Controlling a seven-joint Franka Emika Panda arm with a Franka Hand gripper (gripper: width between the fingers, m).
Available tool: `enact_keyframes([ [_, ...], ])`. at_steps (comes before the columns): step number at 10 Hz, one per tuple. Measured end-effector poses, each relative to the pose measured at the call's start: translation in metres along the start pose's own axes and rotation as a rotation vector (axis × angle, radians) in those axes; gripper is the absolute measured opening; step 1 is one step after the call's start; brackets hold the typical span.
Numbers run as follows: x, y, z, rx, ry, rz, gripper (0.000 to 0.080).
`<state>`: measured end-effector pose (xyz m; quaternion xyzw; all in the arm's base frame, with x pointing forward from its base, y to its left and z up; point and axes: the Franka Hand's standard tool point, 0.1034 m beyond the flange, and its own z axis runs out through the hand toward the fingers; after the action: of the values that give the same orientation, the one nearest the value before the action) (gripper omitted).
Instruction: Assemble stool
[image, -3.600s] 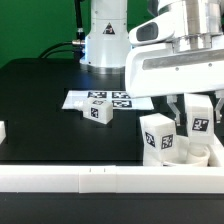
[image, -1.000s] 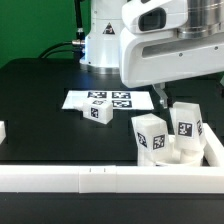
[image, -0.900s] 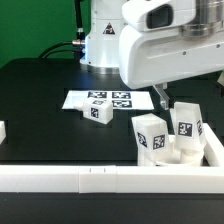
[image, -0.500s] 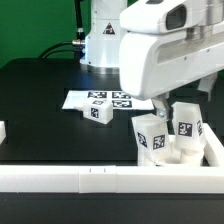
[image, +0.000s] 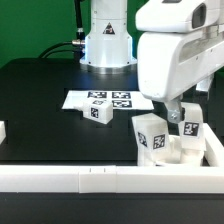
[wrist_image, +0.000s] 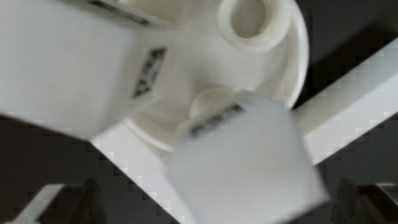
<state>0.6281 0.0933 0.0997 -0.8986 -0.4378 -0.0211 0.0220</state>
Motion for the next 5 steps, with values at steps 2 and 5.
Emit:
enact_keyframes([
  [2, 0.003, -0.002, -0.008, -0.014, -0.001, -0.034, 0.0649],
  [5, -0.002, -0.004, 0.010, -0.019, -0.003, -0.056, 0.0649],
])
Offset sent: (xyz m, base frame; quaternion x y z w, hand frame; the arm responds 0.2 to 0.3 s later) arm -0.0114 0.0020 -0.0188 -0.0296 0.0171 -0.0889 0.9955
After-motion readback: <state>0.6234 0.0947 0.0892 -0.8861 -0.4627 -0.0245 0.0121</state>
